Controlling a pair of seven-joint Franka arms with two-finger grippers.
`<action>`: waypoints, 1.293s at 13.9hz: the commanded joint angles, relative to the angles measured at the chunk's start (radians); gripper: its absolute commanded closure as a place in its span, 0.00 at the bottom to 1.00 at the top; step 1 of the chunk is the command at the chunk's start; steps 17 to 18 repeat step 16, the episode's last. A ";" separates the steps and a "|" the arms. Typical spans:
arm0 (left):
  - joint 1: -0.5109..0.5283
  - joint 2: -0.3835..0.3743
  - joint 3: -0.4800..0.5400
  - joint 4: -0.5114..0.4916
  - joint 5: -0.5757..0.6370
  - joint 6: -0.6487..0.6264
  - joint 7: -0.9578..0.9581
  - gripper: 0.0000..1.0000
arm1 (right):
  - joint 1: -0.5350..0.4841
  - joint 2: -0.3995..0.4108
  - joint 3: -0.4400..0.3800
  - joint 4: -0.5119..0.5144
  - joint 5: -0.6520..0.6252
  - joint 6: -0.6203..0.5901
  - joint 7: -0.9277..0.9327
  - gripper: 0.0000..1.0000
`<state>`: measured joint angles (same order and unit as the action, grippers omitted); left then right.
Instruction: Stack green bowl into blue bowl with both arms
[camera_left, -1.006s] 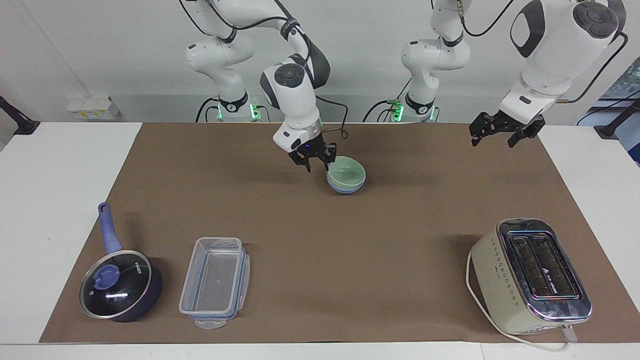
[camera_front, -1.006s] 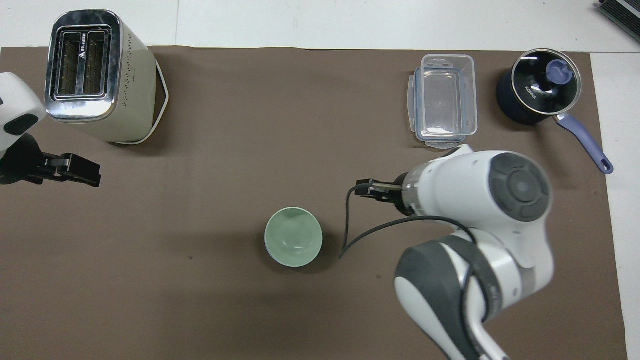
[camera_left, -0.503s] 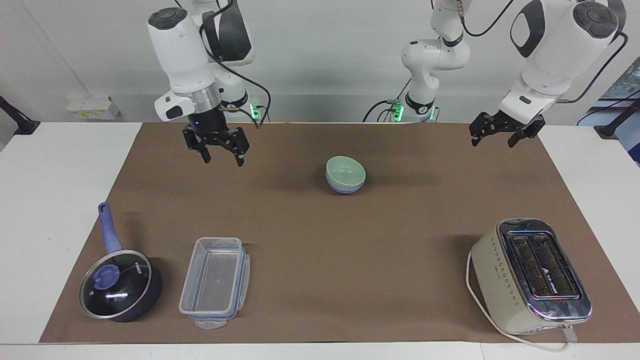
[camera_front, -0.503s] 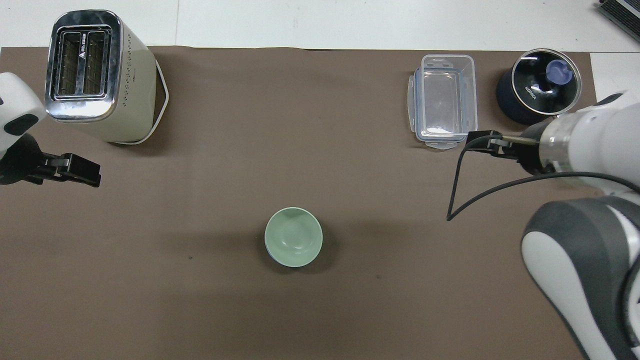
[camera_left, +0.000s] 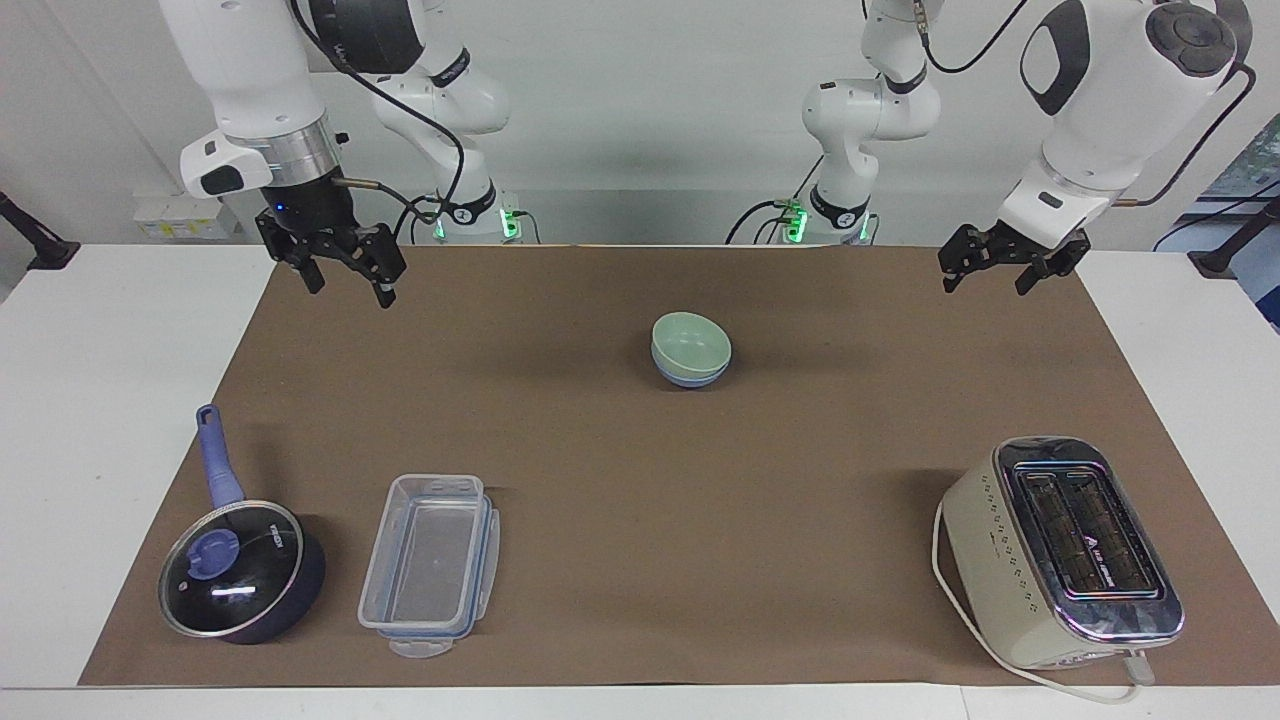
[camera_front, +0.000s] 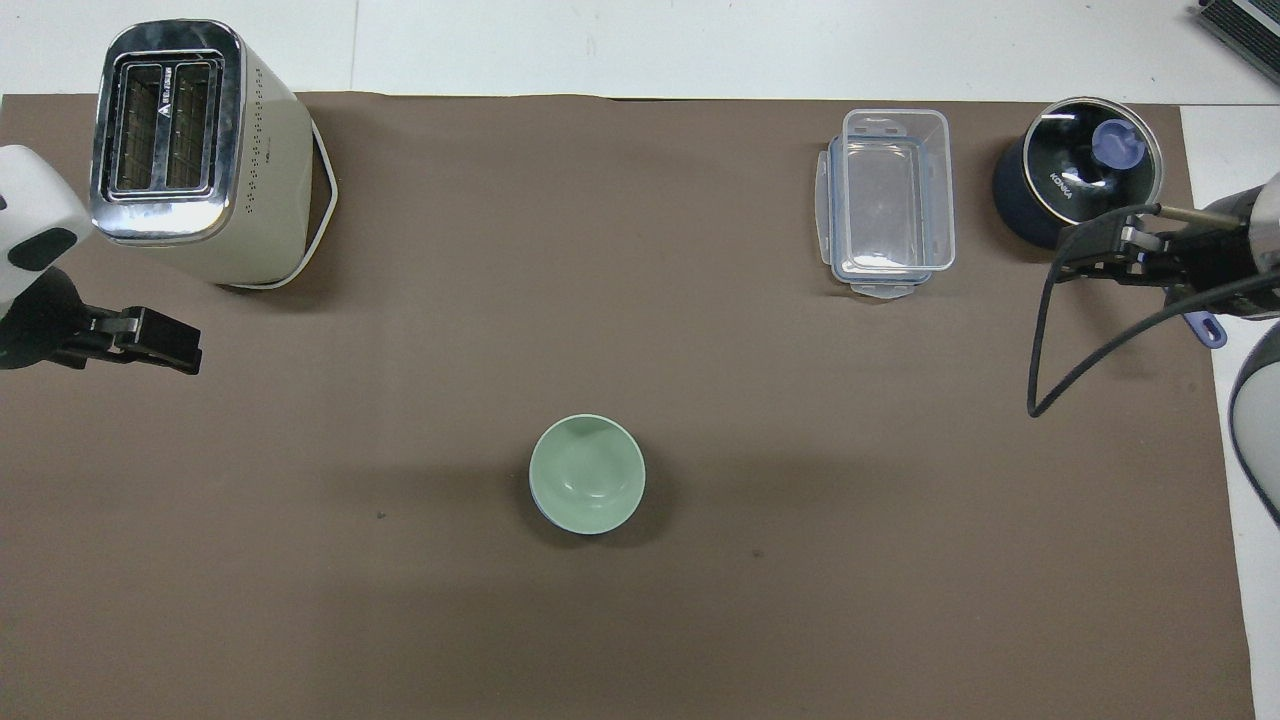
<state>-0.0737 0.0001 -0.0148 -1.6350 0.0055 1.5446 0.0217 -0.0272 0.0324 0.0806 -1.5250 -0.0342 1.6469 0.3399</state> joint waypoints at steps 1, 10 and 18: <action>0.003 0.003 -0.005 0.012 0.018 -0.017 -0.002 0.00 | -0.008 0.023 0.011 0.057 -0.041 -0.055 -0.019 0.00; 0.003 0.003 -0.005 0.012 0.018 -0.017 -0.002 0.00 | -0.026 -0.054 0.010 -0.058 -0.009 -0.042 -0.076 0.00; 0.003 0.003 -0.005 0.012 0.018 -0.017 -0.002 0.00 | -0.037 -0.054 0.010 -0.060 -0.007 -0.042 -0.097 0.00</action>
